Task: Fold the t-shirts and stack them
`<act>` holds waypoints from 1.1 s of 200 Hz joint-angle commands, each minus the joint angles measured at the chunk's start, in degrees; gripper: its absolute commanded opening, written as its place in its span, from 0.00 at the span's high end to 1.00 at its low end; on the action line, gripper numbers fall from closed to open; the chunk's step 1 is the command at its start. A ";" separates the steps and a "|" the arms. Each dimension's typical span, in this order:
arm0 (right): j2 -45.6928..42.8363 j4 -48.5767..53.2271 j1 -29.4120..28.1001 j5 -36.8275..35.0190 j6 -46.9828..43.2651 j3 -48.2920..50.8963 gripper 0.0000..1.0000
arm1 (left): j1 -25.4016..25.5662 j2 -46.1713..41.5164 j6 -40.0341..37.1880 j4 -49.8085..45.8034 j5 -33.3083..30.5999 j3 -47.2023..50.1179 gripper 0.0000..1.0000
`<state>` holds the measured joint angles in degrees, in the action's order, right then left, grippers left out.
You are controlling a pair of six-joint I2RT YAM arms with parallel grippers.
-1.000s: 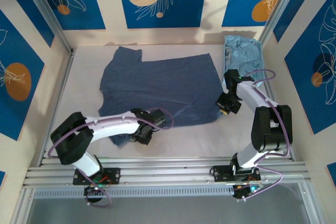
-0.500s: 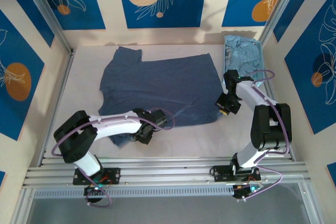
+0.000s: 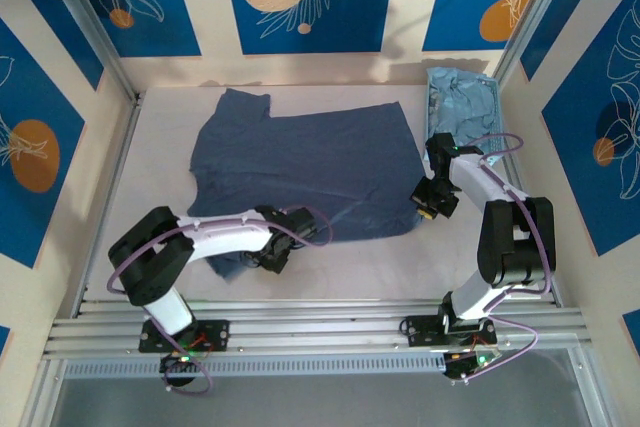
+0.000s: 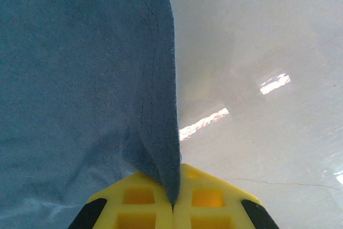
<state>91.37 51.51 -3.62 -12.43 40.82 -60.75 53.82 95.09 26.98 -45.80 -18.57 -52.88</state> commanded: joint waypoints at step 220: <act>1.66 -0.12 0.32 1.97 -0.04 0.04 1.00 | -5.35 7.50 17.67 -5.23 34.16 -19.50 0.69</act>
<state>92.73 50.61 -3.62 -11.70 40.84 -60.75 51.11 101.10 42.72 -53.54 12.67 -69.87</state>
